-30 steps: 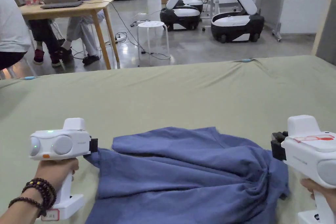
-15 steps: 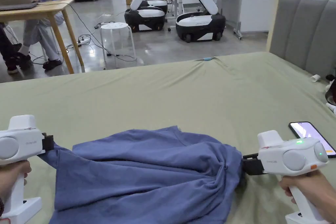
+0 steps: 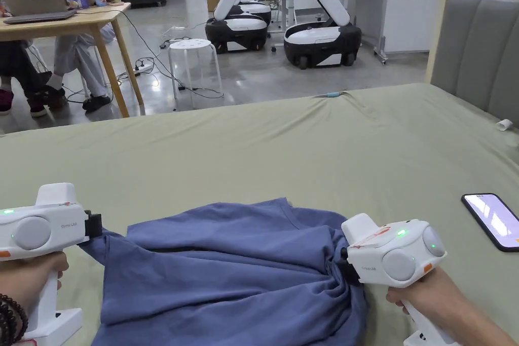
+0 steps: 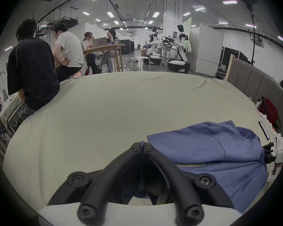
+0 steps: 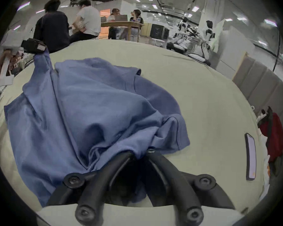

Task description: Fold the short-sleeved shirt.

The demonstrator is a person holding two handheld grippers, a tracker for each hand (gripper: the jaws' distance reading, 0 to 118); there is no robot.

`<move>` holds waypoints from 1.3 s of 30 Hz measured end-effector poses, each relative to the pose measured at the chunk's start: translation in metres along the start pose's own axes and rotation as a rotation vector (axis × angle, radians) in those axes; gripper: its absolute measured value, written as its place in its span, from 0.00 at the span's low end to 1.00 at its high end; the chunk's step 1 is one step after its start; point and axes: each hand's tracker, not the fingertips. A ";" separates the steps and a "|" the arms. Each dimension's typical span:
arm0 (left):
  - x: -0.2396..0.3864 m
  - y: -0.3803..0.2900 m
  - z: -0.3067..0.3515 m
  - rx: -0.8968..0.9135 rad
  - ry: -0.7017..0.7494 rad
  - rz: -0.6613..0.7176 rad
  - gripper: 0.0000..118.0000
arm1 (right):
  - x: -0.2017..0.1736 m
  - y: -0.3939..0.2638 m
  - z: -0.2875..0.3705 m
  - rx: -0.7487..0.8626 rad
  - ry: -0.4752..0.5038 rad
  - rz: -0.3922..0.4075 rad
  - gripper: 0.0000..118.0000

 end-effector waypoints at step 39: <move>-0.023 0.327 0.160 0.657 0.204 0.041 0.01 | 0.101 0.370 0.207 0.661 -0.392 -0.258 0.05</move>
